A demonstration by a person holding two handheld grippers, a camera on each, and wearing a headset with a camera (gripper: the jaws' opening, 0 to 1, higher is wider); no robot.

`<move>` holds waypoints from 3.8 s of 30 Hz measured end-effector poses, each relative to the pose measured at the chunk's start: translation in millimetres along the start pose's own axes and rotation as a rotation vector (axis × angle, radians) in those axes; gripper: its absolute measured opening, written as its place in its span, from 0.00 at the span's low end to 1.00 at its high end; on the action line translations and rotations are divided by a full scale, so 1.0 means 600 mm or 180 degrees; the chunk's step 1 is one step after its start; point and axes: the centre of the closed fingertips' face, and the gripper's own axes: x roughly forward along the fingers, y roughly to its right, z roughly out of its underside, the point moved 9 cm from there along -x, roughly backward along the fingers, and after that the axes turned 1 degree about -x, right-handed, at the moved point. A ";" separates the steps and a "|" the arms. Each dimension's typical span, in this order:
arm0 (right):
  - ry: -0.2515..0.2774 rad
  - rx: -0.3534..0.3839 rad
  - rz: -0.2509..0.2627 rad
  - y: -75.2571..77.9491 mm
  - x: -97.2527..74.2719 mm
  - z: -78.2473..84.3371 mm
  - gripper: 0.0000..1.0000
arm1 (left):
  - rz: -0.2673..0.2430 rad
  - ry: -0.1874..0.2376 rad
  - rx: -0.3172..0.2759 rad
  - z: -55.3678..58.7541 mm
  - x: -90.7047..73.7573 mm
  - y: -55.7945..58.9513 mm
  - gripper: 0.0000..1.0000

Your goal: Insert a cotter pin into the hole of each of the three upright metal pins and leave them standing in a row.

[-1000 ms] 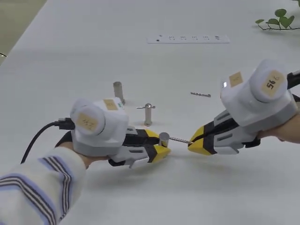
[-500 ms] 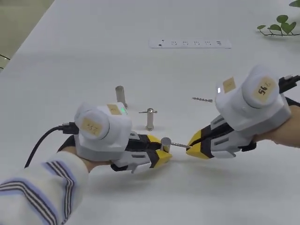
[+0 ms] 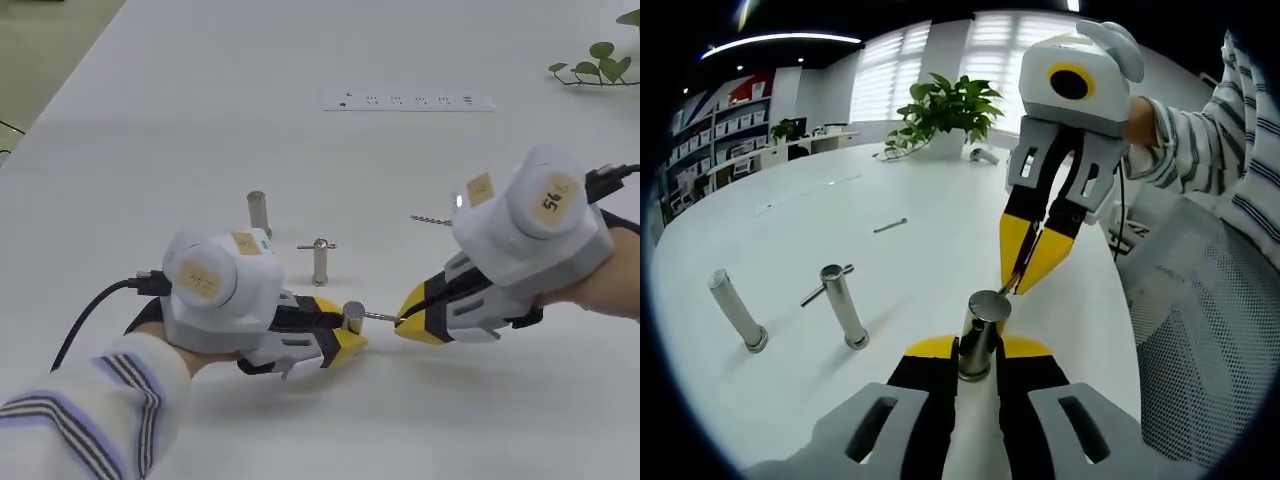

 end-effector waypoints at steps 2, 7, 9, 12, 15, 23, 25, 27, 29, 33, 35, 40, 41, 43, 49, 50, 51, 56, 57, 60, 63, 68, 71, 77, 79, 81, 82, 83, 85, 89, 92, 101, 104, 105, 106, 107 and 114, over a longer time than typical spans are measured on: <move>-0.0006 -0.0006 0.0006 -0.001 0.000 0.000 0.03 | -0.0004 -0.0005 0.0006 0.001 0.000 0.000 0.13; 0.0080 0.0036 -0.0002 -0.002 -0.004 0.001 0.03 | -0.0018 -0.0009 0.0049 0.001 0.001 0.001 0.13; 0.0088 0.0034 0.0001 -0.003 -0.005 0.001 0.03 | -0.0014 -0.0008 0.0036 0.001 0.001 0.000 0.13; 0.0112 0.0029 0.0008 -0.004 -0.005 -0.001 0.04 | -0.0011 -0.0013 0.0039 0.001 0.001 0.000 0.13; 0.0130 0.0052 -0.0002 -0.005 -0.001 -0.003 0.04 | -0.0012 -0.0016 0.0046 0.001 0.002 0.000 0.13; 0.0175 0.0081 -0.0007 -0.006 0.015 -0.020 0.04 | -0.0010 0.0013 -0.0043 0.004 0.002 -0.001 0.13; 0.0189 0.0084 -0.0011 -0.007 0.019 -0.025 0.04 | -0.0017 0.0024 -0.0037 0.005 0.002 0.000 0.13; 0.0201 0.0066 -0.0014 -0.008 0.022 -0.028 0.04 | -0.0020 0.0030 -0.0045 0.005 0.002 0.000 0.13; 0.0190 0.0074 -0.0024 -0.007 0.023 -0.029 0.05 | -0.0021 0.0036 -0.0047 0.006 0.002 0.000 0.13; 0.0161 0.0096 0.0002 -0.006 0.022 -0.023 0.13 | -0.0029 0.0065 -0.0012 0.008 0.001 0.002 0.13; 0.0127 0.0077 0.0039 -0.004 0.018 -0.016 0.18 | -0.0038 0.0068 -0.0011 0.008 0.002 0.002 0.13; 0.0161 0.0165 0.0037 -0.002 0.005 -0.007 0.14 | -0.0057 0.0038 0.0005 0.011 0.002 0.002 0.13; 0.0167 0.0171 0.0035 -0.002 0.004 -0.007 0.13 | -0.0059 0.0034 0.0003 0.011 0.002 0.002 0.13; 0.0213 0.0160 0.0021 -0.004 0.003 -0.009 0.11 | -0.0059 0.0027 0.0000 0.011 0.003 0.002 0.13; 0.0294 0.0150 -0.0009 -0.008 0.009 -0.021 0.05 | -0.0067 0.0020 -0.0011 0.012 0.003 0.001 0.13; 0.0293 0.0164 -0.0005 -0.007 0.010 -0.023 0.05 | -0.0066 0.0019 -0.0013 0.012 0.003 0.001 0.13; 0.0291 0.0174 -0.0004 -0.007 0.011 -0.024 0.05 | -0.0062 0.0017 -0.0017 0.011 0.003 0.001 0.13; 0.0309 0.0201 -0.0005 -0.006 0.014 -0.027 0.05 | -0.0059 0.0016 0.0070 0.012 0.003 0.001 0.13; 0.0304 0.0209 -0.0007 -0.006 0.014 -0.027 0.05 | -0.0058 0.0014 0.0086 0.012 0.003 0.001 0.13; 0.0295 0.0248 -0.0011 -0.007 0.015 -0.028 0.05 | -0.0057 0.0015 0.0092 0.012 0.003 0.001 0.13; 0.0258 0.0239 -0.0018 -0.008 0.014 -0.027 0.08 | -0.0052 -0.0001 0.0080 0.012 0.004 0.000 0.13; 0.0300 0.0224 0.0021 -0.007 0.012 -0.025 0.15 | -0.0048 -0.0010 0.0062 0.012 0.003 0.000 0.13; 0.0350 0.0213 0.0028 -0.008 0.010 -0.026 0.16 | -0.0049 -0.0025 0.0050 0.011 0.003 0.000 0.13; 0.0539 0.0239 0.0055 -0.010 0.011 -0.029 0.18 | -0.0039 -0.0099 0.0109 0.009 -0.008 -0.002 0.20; 0.0564 0.0251 0.0037 -0.011 0.013 -0.030 0.19 | -0.0030 -0.0051 0.0122 0.006 -0.016 -0.003 0.23; 0.0584 0.0245 0.0033 -0.013 0.014 -0.030 0.20 | -0.0015 -0.0043 0.0137 0.005 -0.020 -0.002 0.27; 0.0594 0.0244 0.0030 -0.013 0.015 -0.031 0.21 | -0.0007 -0.0044 0.0151 0.005 -0.022 -0.001 0.30; 0.0603 0.0257 0.0022 -0.014 0.016 -0.031 0.22 | 0.0000 -0.0050 0.0170 0.005 -0.026 -0.001 0.33; 0.0604 0.0267 0.0024 -0.014 0.018 -0.030 0.23 | 0.0010 -0.0051 0.0171 0.006 -0.030 0.000 0.36; 0.0614 0.0292 0.0035 -0.013 0.023 -0.030 0.26 | 0.0084 -0.0095 0.0168 0.010 -0.040 0.006 0.39; 0.0639 0.0301 0.0030 -0.012 0.027 -0.031 0.26 | 0.0058 -0.0155 0.0185 0.014 -0.043 0.007 0.48; 0.0674 0.0297 -0.0009 -0.013 0.043 -0.037 0.26 | 0.0057 -0.0108 0.0117 0.021 -0.059 0.010 0.82; 0.0664 0.0279 -0.0015 -0.013 0.047 -0.036 0.26 | -0.0003 -0.0061 0.0071 0.019 -0.065 0.006 0.97; 0.0659 0.0284 -0.0021 -0.013 0.049 -0.036 0.26 | -0.0024 -0.0051 0.0068 0.019 -0.069 0.005 0.99; 0.0664 0.0288 -0.0020 -0.013 0.050 -0.035 0.26 | -0.0042 -0.0045 0.0062 0.018 -0.072 0.005 0.99; 0.0672 0.0299 -0.0021 -0.013 0.052 -0.034 0.26 | -0.0044 -0.0047 0.0053 0.018 -0.075 0.004 0.99; 0.0768 0.0303 0.0001 -0.010 0.063 -0.031 0.26 | -0.0045 -0.0032 -0.0037 0.023 -0.084 0.006 0.99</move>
